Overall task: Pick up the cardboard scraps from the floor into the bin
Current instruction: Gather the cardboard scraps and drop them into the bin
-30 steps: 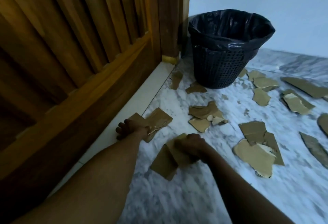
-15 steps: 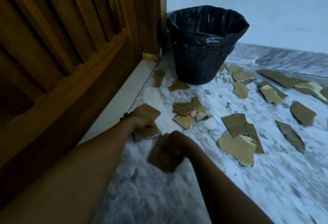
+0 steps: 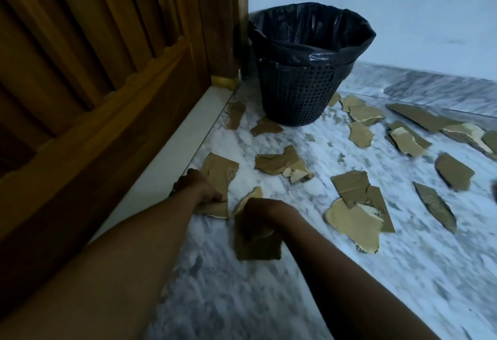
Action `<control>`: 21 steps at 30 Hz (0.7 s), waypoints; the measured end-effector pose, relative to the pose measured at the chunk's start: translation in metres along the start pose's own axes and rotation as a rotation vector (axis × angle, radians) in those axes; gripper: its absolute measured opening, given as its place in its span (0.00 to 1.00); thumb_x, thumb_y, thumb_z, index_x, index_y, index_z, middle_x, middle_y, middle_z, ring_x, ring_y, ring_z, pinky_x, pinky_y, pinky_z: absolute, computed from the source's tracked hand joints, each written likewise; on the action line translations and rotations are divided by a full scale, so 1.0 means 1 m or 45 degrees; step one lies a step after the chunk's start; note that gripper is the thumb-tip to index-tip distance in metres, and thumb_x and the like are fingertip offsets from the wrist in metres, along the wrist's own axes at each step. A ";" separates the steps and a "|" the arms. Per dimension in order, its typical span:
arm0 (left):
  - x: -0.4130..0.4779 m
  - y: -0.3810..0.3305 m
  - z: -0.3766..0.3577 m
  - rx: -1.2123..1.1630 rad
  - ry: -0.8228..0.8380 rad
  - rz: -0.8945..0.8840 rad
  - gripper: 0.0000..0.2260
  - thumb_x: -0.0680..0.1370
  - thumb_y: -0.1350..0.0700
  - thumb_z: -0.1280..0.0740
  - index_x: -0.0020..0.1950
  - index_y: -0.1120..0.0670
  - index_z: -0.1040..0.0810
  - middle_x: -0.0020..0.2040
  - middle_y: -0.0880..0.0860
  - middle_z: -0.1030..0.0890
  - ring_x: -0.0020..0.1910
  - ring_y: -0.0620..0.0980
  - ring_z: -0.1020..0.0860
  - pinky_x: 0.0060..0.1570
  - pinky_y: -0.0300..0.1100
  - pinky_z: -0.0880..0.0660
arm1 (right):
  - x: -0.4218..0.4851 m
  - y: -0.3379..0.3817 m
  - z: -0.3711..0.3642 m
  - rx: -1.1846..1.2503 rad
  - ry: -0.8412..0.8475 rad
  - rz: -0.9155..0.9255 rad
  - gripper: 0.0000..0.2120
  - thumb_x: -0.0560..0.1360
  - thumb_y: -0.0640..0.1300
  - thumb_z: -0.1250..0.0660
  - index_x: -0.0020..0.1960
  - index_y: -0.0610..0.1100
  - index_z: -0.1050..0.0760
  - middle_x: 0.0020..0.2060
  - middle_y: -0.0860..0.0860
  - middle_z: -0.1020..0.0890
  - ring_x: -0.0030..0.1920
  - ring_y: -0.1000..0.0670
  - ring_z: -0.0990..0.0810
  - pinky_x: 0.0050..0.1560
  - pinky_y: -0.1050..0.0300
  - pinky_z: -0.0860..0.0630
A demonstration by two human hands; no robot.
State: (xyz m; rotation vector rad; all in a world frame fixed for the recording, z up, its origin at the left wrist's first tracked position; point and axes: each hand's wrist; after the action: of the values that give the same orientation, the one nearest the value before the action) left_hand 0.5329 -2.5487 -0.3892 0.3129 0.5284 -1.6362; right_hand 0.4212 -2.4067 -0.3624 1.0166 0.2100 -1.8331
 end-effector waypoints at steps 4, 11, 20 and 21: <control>-0.002 0.004 0.005 -0.005 0.014 -0.063 0.47 0.66 0.38 0.24 0.76 0.56 0.40 0.74 0.59 0.33 0.70 0.62 0.33 0.69 0.53 0.35 | -0.009 0.017 -0.019 -0.151 -0.234 0.071 0.22 0.78 0.50 0.35 0.69 0.43 0.30 0.66 0.45 0.31 0.69 0.38 0.32 0.67 0.35 0.41; -0.009 -0.015 0.016 -0.066 -0.026 -0.168 0.36 0.74 0.42 0.29 0.74 0.58 0.37 0.72 0.60 0.31 0.69 0.61 0.31 0.68 0.51 0.33 | -0.004 -0.001 -0.010 -0.157 -0.238 0.069 0.21 0.76 0.49 0.32 0.67 0.43 0.29 0.74 0.48 0.44 0.70 0.37 0.44 0.67 0.29 0.46; -0.020 -0.109 0.007 -0.312 -0.048 -0.445 0.42 0.69 0.34 0.30 0.75 0.56 0.35 0.71 0.58 0.30 0.68 0.60 0.30 0.67 0.51 0.32 | 0.014 -0.018 -0.011 0.029 -0.176 0.053 0.29 0.71 0.55 0.26 0.64 0.39 0.26 0.66 0.39 0.32 0.65 0.33 0.34 0.68 0.43 0.35; -0.021 -0.118 0.002 -0.231 -0.021 -0.484 0.42 0.68 0.33 0.30 0.75 0.56 0.36 0.71 0.59 0.31 0.68 0.61 0.31 0.67 0.51 0.32 | 0.014 -0.020 -0.013 0.090 -0.197 0.076 0.27 0.73 0.55 0.27 0.62 0.36 0.25 0.63 0.38 0.27 0.65 0.35 0.31 0.69 0.46 0.36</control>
State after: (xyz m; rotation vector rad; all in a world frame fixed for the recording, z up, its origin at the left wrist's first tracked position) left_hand 0.4192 -2.5236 -0.3591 0.0647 0.7528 -1.9373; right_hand 0.4096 -2.3988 -0.3863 0.9142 0.0215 -1.8659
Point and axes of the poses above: each hand's wrist, its own x-axis towards the middle knuckle, its own z-axis out of the back of the hand, y = z × x
